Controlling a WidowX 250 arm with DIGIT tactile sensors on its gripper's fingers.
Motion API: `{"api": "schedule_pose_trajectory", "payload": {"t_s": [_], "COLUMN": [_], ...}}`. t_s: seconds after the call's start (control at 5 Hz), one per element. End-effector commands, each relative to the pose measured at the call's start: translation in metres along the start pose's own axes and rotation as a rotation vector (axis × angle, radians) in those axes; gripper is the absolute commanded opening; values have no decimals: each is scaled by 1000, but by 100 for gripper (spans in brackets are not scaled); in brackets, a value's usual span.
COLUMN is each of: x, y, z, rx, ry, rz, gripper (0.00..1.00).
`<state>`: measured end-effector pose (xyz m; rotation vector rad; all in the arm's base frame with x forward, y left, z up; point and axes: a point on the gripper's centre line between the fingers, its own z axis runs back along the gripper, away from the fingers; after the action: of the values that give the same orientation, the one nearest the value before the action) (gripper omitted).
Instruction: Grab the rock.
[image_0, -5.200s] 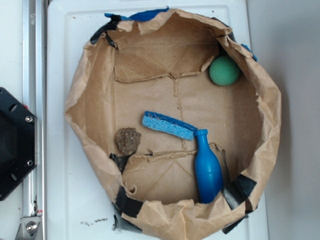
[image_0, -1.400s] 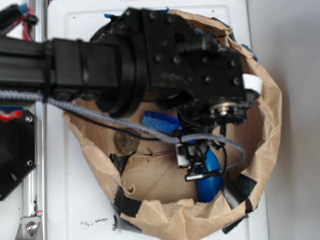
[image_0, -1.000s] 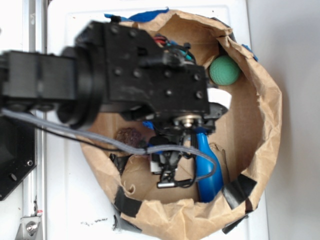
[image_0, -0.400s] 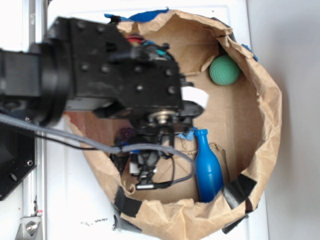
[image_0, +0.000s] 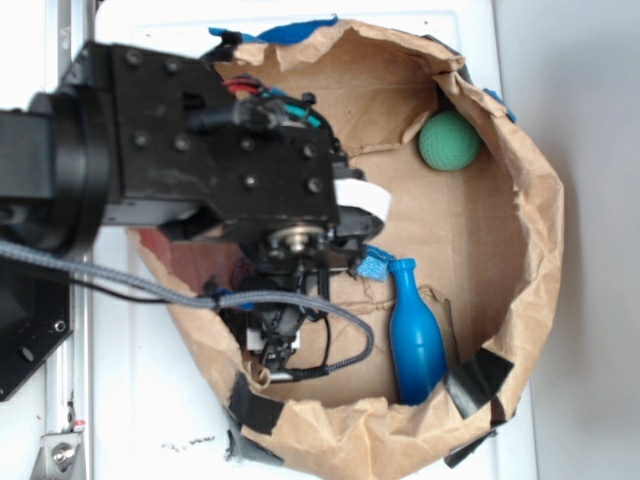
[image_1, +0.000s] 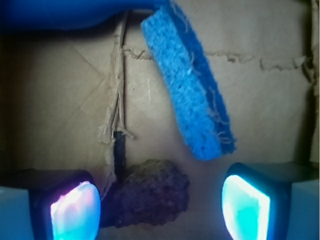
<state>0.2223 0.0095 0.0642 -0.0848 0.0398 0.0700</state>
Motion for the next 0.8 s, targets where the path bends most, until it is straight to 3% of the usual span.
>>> {"api": "schedule_pose_trajectory", "payload": {"t_s": [0.0,0.2,0.6], "x": [-6,-8,-9], "y": [2,6,7], "z": [-9,-32,-39], "rx": [15,35,41], "ry": [-62,-35,-28], "rz": [-8,-15,-20], "gripper": [100,100,100]}}
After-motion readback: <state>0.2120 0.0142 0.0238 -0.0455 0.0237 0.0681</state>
